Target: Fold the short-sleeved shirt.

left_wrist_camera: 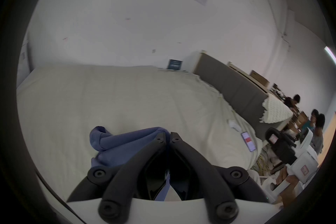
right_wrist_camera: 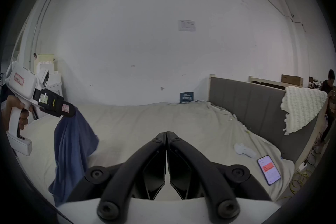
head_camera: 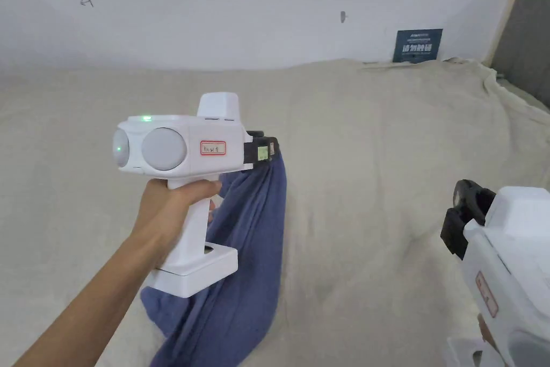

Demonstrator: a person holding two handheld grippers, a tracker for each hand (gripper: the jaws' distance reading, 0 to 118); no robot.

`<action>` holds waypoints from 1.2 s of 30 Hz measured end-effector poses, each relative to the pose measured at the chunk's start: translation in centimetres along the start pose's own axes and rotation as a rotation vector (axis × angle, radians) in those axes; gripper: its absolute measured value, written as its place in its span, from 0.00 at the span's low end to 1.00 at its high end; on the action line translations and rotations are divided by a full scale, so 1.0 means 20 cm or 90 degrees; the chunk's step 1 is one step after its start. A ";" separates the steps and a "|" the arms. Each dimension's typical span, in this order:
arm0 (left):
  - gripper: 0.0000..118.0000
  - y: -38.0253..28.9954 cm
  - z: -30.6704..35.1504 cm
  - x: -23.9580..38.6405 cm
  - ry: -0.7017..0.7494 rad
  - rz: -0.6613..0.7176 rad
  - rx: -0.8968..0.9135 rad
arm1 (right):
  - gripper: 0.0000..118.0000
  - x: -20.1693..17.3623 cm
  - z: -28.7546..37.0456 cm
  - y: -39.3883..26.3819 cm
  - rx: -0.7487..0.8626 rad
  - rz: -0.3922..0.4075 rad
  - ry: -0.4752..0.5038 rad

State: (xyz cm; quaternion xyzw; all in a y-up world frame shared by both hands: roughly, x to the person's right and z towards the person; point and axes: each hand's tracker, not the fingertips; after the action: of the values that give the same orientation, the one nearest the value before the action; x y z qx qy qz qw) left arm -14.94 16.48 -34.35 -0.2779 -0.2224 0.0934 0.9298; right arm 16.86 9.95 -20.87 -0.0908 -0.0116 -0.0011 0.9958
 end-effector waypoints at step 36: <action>0.76 -0.82 -0.71 0.07 0.077 -0.036 -0.283 | 0.00 0.23 0.08 -0.11 -0.046 -0.013 -0.069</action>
State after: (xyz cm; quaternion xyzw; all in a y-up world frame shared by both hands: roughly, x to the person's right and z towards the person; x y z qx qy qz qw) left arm -6.17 -3.48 -35.28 -0.4746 -0.1894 -0.0011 0.8596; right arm 21.48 8.16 -18.79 -0.1266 -0.0662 -0.0064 0.9897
